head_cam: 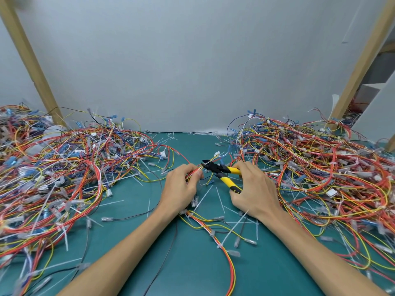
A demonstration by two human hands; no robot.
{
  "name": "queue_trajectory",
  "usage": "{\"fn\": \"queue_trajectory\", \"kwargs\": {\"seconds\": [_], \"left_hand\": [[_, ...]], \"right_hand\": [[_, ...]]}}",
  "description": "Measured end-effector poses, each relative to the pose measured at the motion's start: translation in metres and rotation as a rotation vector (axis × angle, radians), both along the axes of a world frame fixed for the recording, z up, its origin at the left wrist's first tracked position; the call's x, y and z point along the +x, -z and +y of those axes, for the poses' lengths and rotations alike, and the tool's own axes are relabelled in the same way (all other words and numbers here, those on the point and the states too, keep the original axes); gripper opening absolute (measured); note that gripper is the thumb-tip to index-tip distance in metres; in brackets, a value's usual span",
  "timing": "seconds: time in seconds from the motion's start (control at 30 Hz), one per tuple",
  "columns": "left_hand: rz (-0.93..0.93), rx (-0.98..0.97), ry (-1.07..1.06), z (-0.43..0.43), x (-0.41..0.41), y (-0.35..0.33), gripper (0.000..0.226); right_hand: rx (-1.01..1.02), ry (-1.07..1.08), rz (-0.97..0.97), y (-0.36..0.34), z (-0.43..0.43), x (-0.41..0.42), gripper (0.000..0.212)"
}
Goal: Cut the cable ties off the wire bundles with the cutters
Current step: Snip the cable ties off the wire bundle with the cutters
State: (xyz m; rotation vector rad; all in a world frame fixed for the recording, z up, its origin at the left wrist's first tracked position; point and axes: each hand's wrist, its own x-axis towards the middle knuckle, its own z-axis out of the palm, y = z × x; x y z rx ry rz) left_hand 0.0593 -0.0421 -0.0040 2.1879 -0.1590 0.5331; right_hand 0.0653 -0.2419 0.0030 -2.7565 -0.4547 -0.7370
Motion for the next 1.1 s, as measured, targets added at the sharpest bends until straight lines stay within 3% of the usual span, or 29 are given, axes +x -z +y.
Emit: {"fn": "queue_trajectory", "kwargs": {"seconds": [0.2, 1.1], "left_hand": [[0.004, 0.016, 0.002, 0.0004, -0.0009, 0.001, 0.02], [0.001, 0.014, -0.003, -0.0007, -0.003, -0.0021, 0.02]], "right_hand": [[0.018, 0.025, 0.037, 0.0004, -0.001, -0.001, 0.02], [-0.053, 0.014, 0.022, 0.0029, -0.0013, 0.0013, 0.029]]}}
